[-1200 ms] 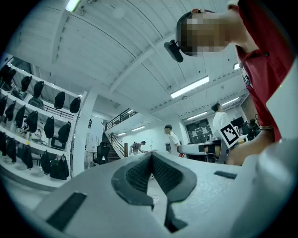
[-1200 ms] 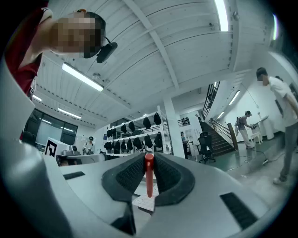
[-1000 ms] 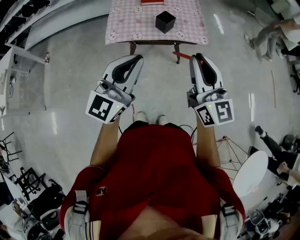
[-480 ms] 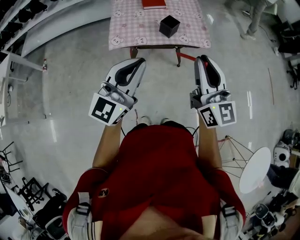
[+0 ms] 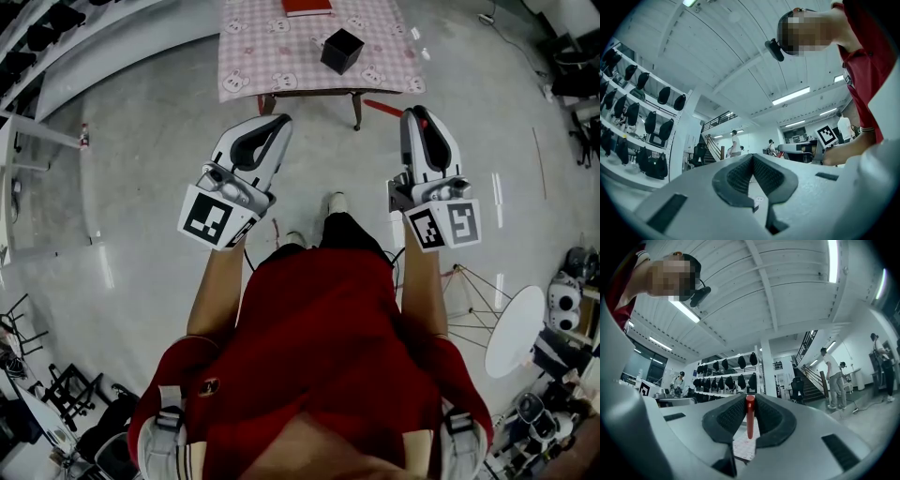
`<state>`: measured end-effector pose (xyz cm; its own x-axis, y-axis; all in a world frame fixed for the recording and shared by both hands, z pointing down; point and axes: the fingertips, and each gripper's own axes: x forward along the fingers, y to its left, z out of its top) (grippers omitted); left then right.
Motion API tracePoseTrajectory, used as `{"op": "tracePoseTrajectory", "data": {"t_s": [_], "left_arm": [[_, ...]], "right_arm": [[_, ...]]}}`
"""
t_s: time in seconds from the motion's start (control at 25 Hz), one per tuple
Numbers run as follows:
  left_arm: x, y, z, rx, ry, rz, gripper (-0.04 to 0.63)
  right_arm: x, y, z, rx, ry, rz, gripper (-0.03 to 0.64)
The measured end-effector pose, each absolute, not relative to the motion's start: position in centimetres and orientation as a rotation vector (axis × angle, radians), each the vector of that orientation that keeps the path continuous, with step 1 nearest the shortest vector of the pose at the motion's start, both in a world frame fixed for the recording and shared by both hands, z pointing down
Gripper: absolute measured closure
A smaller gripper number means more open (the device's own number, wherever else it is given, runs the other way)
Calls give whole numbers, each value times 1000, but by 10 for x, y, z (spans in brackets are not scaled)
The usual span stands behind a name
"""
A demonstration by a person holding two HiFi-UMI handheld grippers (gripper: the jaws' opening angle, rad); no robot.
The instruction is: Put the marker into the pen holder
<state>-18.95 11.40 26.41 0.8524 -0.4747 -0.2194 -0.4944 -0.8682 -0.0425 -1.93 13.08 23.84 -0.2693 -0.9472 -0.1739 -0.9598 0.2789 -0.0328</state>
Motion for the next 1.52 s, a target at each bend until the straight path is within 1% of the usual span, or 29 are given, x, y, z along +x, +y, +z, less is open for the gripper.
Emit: {"op": "tracePoseTrajectory", "data": {"t_s": [0.44, 1.04, 1.52], "left_arm": [[-173, 60, 272, -2924, 799, 258, 589], [-100, -55, 295, -2898, 929, 119, 589], [-49, -130, 307, -2866, 1039, 77, 589]], "right_arm": [[11, 72, 250, -1802, 2363, 102, 565], [92, -56, 282, -1722, 2433, 20, 565], [121, -146, 329, -1609, 2604, -53, 565]]}}
